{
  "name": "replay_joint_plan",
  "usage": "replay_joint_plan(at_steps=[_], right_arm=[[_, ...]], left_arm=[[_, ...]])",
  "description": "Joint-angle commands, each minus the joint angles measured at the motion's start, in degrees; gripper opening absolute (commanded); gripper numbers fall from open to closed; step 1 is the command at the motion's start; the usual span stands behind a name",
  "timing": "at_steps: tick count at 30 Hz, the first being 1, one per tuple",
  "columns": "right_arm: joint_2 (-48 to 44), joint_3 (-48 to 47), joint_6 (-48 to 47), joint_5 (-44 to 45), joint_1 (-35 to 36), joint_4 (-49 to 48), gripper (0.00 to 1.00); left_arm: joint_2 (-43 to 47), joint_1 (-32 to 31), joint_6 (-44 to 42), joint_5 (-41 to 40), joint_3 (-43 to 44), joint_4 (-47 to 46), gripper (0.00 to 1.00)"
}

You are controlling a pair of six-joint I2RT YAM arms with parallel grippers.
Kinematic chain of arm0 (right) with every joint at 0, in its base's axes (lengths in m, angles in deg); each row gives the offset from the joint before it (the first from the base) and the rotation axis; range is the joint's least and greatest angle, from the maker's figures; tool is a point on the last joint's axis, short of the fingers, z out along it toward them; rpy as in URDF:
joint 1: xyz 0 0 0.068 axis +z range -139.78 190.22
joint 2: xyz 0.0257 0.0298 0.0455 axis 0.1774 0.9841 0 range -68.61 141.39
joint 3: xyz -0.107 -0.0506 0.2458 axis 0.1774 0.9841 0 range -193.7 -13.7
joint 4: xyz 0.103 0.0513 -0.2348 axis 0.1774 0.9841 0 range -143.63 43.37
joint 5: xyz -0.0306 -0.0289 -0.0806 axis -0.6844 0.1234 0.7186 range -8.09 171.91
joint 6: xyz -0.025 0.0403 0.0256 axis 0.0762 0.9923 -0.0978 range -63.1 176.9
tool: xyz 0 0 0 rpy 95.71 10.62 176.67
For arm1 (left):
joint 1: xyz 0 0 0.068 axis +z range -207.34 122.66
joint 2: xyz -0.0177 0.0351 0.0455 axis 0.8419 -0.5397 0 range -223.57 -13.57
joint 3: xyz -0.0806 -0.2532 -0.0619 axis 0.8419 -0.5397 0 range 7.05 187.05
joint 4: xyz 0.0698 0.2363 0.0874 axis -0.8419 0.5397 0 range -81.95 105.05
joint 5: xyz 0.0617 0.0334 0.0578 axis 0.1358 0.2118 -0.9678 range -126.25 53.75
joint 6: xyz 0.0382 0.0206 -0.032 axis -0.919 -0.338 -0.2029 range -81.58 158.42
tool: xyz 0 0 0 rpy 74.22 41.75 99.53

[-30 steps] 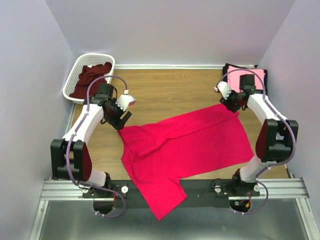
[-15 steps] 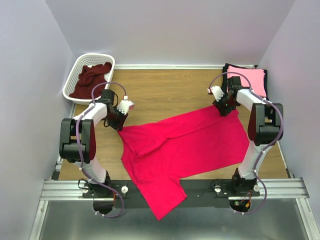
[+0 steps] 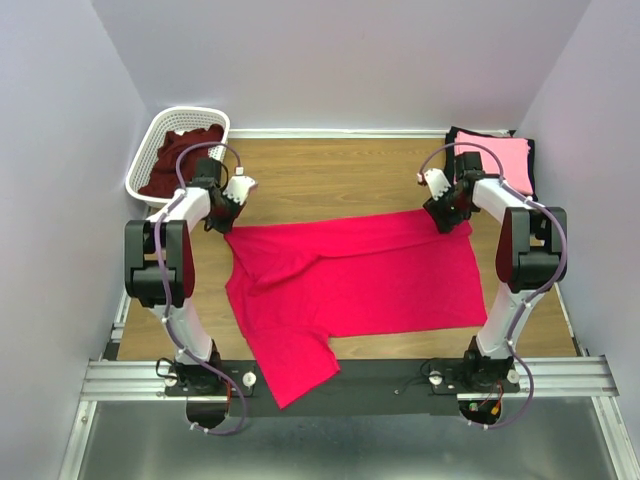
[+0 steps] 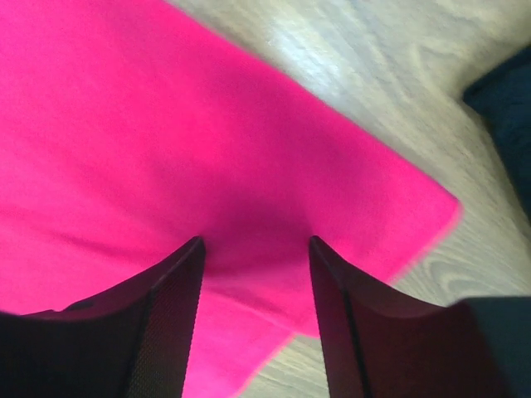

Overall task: Fold and stack the t-shirts
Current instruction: Fold the tshirt

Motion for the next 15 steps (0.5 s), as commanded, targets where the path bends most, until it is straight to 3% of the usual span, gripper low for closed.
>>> replay_joint_plan(at_steps=[1,2,7,12,15], right_arm=[[-2.34,-2.61,4.17,1.81,-0.19,-0.07,0.62],[-3.56,-3.13,5.05,1.55,-0.19,0.19,0.62],[-7.18,-3.58,4.79,1.11,-0.19,4.31,0.64],[-8.68,-0.42,4.61,-0.04,-0.19,5.99,0.61],[-6.66,-0.59,5.93,-0.82,1.13,6.26,0.54]], left_arm=[[-1.79,1.13,1.06,-6.24,4.41,-0.76,0.05],[-1.79,1.31,1.15,-5.63,5.21,0.20,0.18],[6.09,1.22,-2.34,3.32,6.71,4.24,0.49],[11.74,-0.36,-4.47,7.92,4.61,6.45,0.51],[12.18,-5.53,-4.30,8.44,1.19,7.06,0.46]])
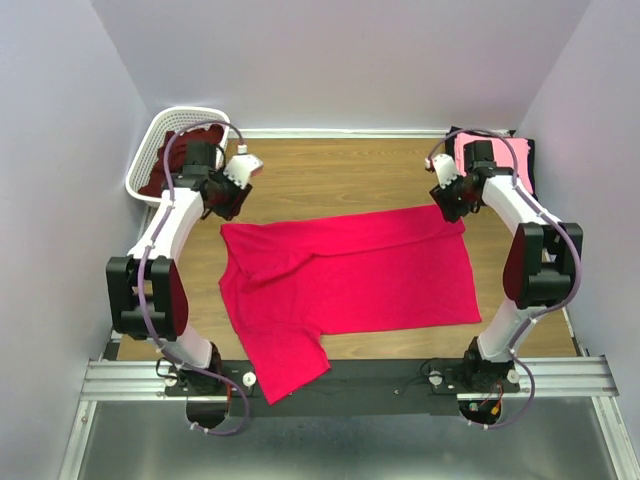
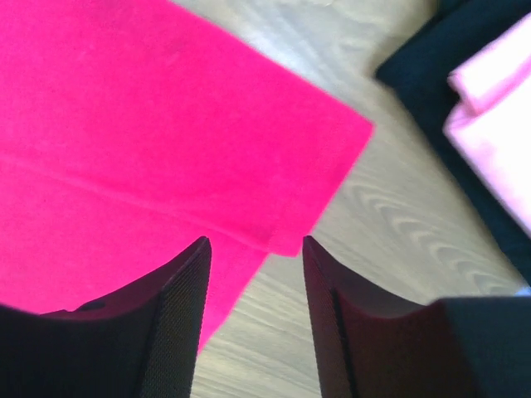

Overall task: Fold and stack the t-shirts
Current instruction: Fold the tshirt

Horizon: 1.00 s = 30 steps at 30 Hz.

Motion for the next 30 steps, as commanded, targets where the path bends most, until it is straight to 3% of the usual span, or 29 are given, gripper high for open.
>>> replay_joint_plan(at_steps=[1,6,10,30], right_arm=[[2.26,1.01,2.26,-1.55,1.02,3.13,0.53],[4.46,0.31,3.49,-1.38,1.73,3.22,0.50],[5.08,0.39,3.58,-1.02,1.81,3.22,0.50],[4.38,1.97,2.97,-1.02,1.73,3.22,0.50]], left_arm=[[0.88,-5.76,-1.41,5.25,-3.74,3.28,0.44],[-0.96,-13.23,1.49,7.36,-6.64,3.81,0.42],[-3.68,-17.01,3.33,9.47,-8.22,3.64,0.48],[-9.67,-18.78,5.36,7.28,-7.00,-0.58,0.55]])
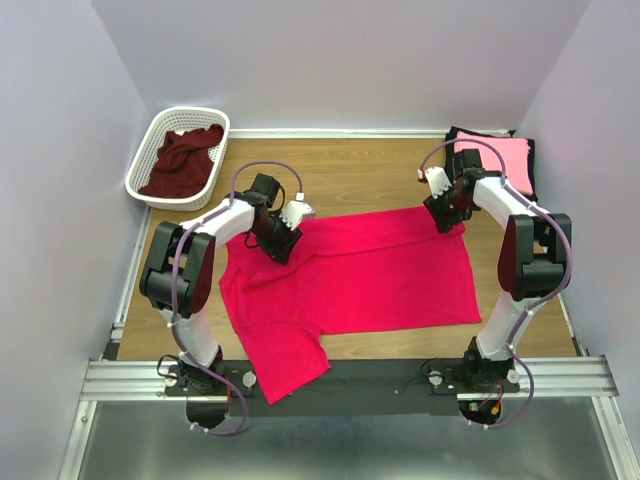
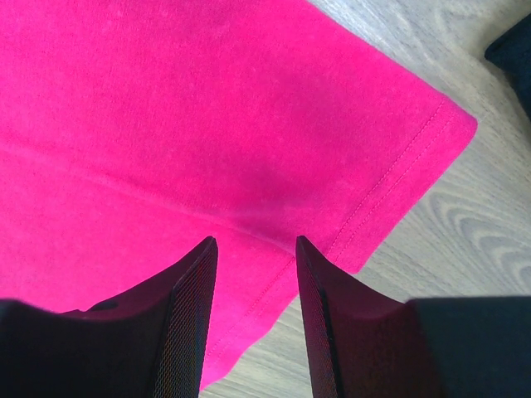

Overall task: Fold and stack the t-shirts
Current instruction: Fold the tshirt

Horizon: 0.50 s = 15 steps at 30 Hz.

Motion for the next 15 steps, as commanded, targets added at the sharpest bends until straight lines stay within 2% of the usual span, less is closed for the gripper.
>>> replay_joint_plan(at_steps=[1,6,15], right_arm=[[0.03,0.92,0.08,-0.89,0.13,0.95,0.50],[0.20,1.45,-0.27,-0.72,0.22,0.95,0.43],[-0.23,1.80,-0.36,-0.72,0.22,0.95,0.43]], left_arm=[[1.19,-0.27,0.14,-0.61,1.35,-1.15,0.55],[1.99,-0.35,-0.31,-0.44,3.64,0.87,0.55],[-1.26,0.17,-0.31,-2.37,3.64,-1.15,0.54]])
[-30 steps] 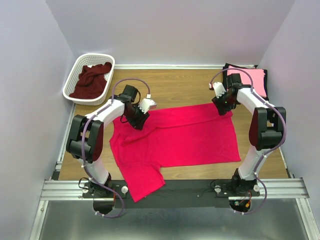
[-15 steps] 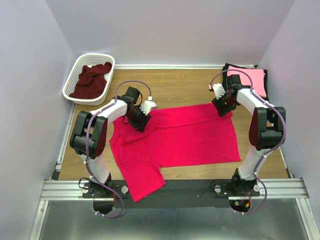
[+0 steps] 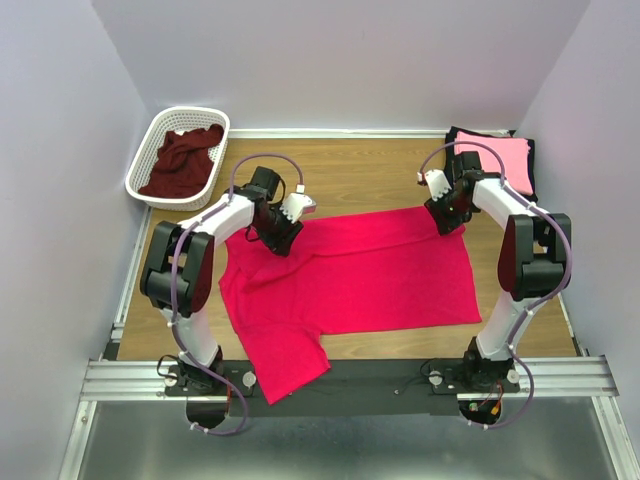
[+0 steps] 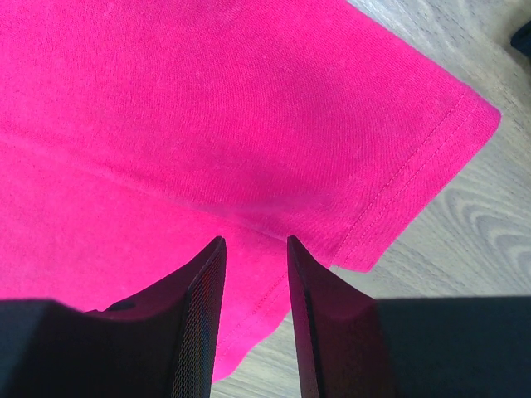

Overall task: Fold and stack the t-shirts
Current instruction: Fold the tshirt

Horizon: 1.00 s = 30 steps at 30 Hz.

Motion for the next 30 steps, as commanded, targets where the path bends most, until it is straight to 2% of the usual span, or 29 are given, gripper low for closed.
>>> replay_joint_plan(at_steps=[1,13,15,19,22,26,28,30], right_arm=[[-0.24,1.06,-0.31,-0.63,0.22,0.75,0.43],[-0.06,1.15,-0.32,-1.16,0.22,0.84,0.43],[0.03,0.97,-0.40,-0.98,0.22,0.84,0.42],[0.03,0.71,-0.49,-0.98,0.13,0.84,0.42],[0.12,0.71,-0.40,-0.98,0.13,0.84,0.42],[0.20,0.62,-0.49,-0.98,0.22,0.84,0.42],[0.47,0.45,-0.40,-0.98,0.13,0.84,0.42],[0.47,0.36,-0.32,-1.16,0.13,0.92,0.42]], left_arm=[[-1.41,0.13,-0.29,-2.17,0.25,-1.74,0.54],[-2.64,0.31,-0.11,-3.15,-0.89,-3.06,0.56],[-2.56,0.31,-0.20,-2.88,-0.72,-2.80,0.53],[-1.77,0.31,-0.64,-0.51,-0.02,-1.48,0.41],[0.51,0.31,-1.16,0.81,0.43,-0.07,0.28],[3.15,0.22,-1.95,1.69,1.48,2.82,0.05],[4.21,0.04,-3.00,3.43,1.66,4.75,0.00],[5.09,-0.48,-3.62,5.37,1.57,5.90,0.00]])
